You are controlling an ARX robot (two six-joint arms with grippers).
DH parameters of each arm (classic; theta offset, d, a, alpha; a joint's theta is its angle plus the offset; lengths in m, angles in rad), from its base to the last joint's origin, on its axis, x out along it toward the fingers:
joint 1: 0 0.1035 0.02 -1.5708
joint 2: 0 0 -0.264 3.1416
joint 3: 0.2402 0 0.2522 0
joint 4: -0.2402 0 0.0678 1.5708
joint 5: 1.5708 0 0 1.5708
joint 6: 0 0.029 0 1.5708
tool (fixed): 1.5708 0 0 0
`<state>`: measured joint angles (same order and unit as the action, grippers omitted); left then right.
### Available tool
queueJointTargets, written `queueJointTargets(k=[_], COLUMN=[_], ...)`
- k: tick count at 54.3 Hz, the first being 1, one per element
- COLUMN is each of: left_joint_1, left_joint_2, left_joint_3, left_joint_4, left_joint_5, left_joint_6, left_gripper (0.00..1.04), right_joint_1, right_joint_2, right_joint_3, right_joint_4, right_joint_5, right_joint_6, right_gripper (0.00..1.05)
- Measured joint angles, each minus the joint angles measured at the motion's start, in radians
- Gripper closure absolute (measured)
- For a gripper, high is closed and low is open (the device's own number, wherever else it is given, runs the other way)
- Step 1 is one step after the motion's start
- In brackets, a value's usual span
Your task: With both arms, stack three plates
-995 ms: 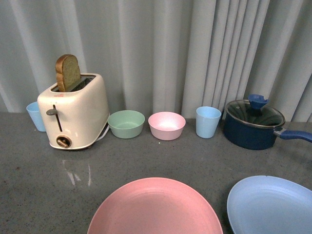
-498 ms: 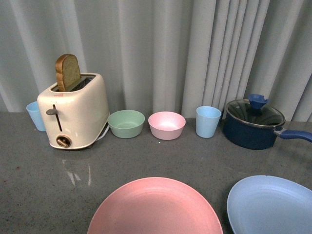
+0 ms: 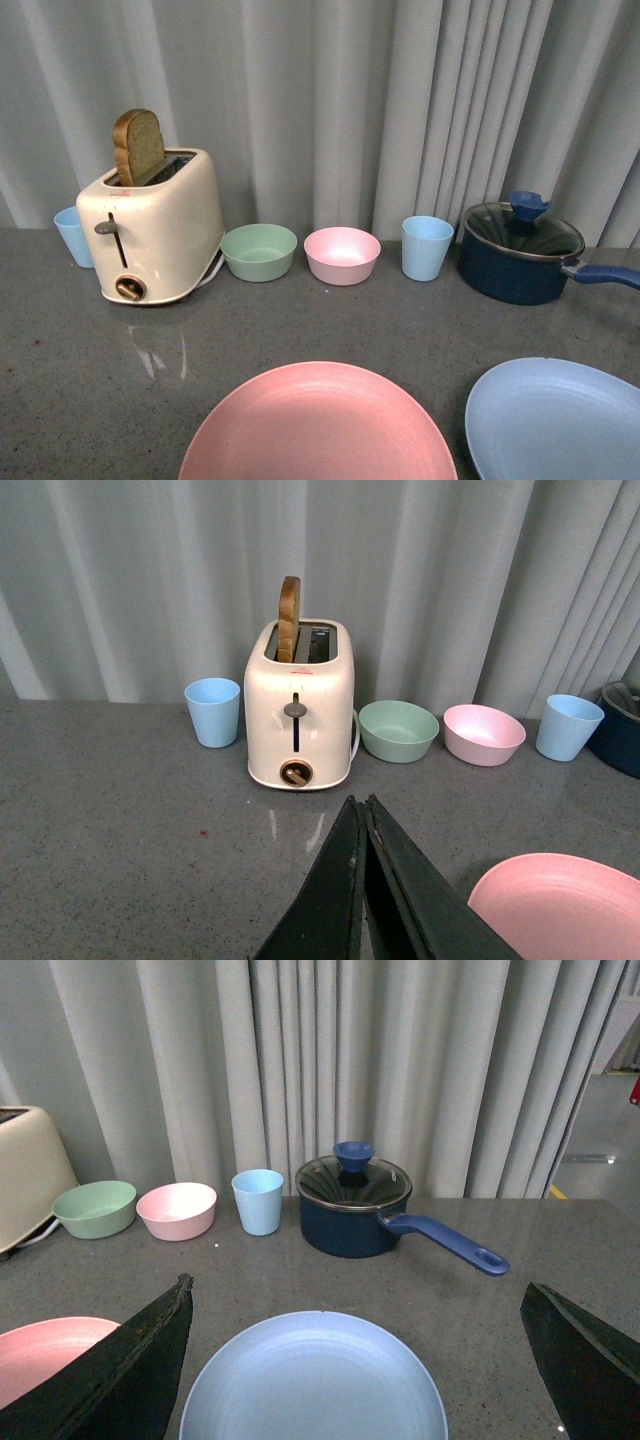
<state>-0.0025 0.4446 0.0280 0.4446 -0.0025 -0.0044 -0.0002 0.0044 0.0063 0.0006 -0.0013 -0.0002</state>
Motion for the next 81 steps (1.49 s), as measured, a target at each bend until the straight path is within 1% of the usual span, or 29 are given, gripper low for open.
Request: queueJointTargets(k=[19,39,41,43,45,56,59,61,68,70,71,78,79,81], left_joint_1=[0.0,0.0,0.0,0.0,0.0,0.0,0.0,0.0,0.0,0.0,0.0,0.0,0.0,0.0], left_joint_2=[-0.152,-0.27,-0.303,-0.357,-0.401,-0.44,-0.441,-0.441,-0.441,-0.441,-0.441,-0.441,-0.441,-0.441], left_joint_3=[0.0,0.0,0.0,0.0,0.0,0.0,0.0,0.0,0.0,0.0,0.0,0.0,0.0,0.0], left_joint_4=[-0.148,-0.267,-0.302,-0.383,-0.431,-0.444,-0.444,-0.444,-0.444,-0.444,-0.444,-0.444,-0.444,-0.444], left_joint_5=[0.0,0.0,0.0,0.002,0.002,0.002,0.002,0.002,0.002,0.002,0.002,0.002,0.002,0.002], left_joint_6=[0.0,0.0,0.0,0.0,0.0,0.0,0.0,0.0,0.0,0.0,0.0,0.0,0.0,0.0], left_gripper=[1.01,1.01,1.01,1.01,1.01,1.01,0.88,0.77,0.52,0.47,0.41,0.16,0.15,0.08], right_joint_1=[0.0,0.0,0.0,0.0,0.0,0.0,0.0,0.0,0.0,0.0,0.0,0.0,0.0,0.0], right_joint_2=[0.0,0.0,0.0,0.0,0.0,0.0,0.0,0.0,0.0,0.0,0.0,0.0,0.0,0.0], right_joint_3=[0.0,0.0,0.0,0.0,0.0,0.0,0.0,0.0,0.0,0.0,0.0,0.0,0.0,0.0], right_joint_4=[0.0,0.0,0.0,0.0,0.0,0.0,0.0,0.0,0.0,0.0,0.0,0.0,0.0,0.0], right_joint_5=[0.0,0.0,0.0,0.0,0.0,0.0,0.0,0.0,0.0,0.0,0.0,0.0,0.0,0.0], right_joint_6=[0.0,0.0,0.0,0.0,0.0,0.0,0.0,0.0,0.0,0.0,0.0,0.0,0.0,0.0], right_gripper=[0.07,0.07,0.07,0.07,0.07,0.07,0.07,0.07,0.07,0.07,0.07,0.07,0.07,0.07])
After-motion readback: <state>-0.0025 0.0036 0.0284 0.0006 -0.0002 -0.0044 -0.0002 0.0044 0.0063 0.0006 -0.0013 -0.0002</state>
